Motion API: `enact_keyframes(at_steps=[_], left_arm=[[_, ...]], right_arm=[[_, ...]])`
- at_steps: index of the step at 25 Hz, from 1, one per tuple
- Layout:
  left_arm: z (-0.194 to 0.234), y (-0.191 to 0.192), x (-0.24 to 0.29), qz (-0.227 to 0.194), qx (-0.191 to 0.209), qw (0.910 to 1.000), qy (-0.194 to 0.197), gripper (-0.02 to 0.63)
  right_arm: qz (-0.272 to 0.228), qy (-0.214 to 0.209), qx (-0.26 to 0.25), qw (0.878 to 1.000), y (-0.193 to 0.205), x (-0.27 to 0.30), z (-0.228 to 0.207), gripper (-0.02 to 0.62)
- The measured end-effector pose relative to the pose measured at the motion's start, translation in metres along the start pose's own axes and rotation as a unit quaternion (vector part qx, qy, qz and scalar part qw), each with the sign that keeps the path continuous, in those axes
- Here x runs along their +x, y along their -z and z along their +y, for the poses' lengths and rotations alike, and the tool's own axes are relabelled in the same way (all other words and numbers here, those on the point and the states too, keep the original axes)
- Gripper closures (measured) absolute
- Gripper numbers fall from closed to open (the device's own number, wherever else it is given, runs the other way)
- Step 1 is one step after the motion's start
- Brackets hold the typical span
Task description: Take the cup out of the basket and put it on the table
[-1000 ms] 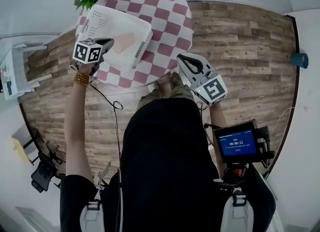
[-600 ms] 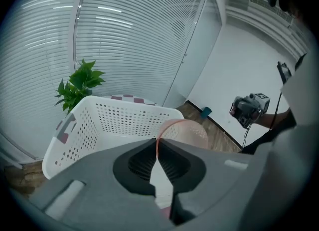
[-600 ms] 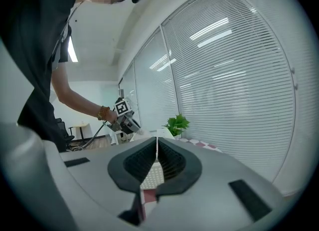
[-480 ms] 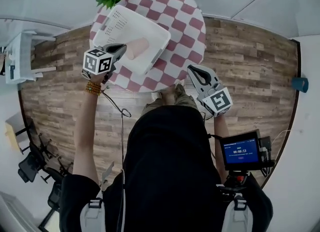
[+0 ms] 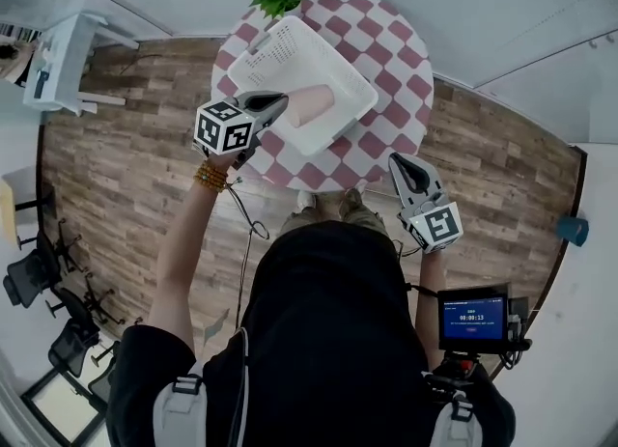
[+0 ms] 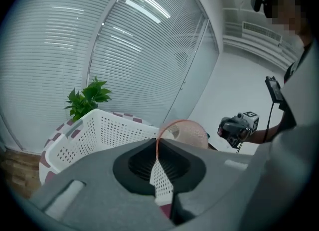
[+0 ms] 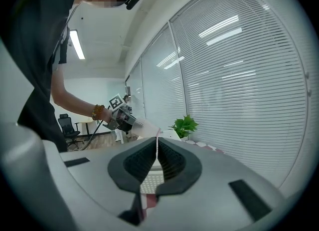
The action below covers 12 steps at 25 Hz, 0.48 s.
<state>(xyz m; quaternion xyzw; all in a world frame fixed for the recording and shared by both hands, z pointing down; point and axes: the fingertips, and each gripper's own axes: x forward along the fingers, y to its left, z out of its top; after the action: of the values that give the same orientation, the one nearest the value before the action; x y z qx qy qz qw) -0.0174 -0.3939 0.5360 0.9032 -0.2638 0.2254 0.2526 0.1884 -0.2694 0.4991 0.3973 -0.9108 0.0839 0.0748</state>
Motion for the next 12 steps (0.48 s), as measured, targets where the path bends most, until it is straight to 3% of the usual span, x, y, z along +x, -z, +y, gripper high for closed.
enact_keyframes(at_steps=[9, 12], left_arm=[[-0.017, -0.023, -0.046, -0.093, -0.040, 0.9940, 0.040, 0.591], [-0.024, -0.026, -0.062, -0.120, -0.033, 0.9912, 0.044, 0.590]], right_arm=[[-0.039, -0.017, 0.025, 0.999, -0.030, 0.018, 0.011, 0.583], [-0.055, -0.027, 0.030, 0.998, -0.045, 0.026, 0.019, 0.584]])
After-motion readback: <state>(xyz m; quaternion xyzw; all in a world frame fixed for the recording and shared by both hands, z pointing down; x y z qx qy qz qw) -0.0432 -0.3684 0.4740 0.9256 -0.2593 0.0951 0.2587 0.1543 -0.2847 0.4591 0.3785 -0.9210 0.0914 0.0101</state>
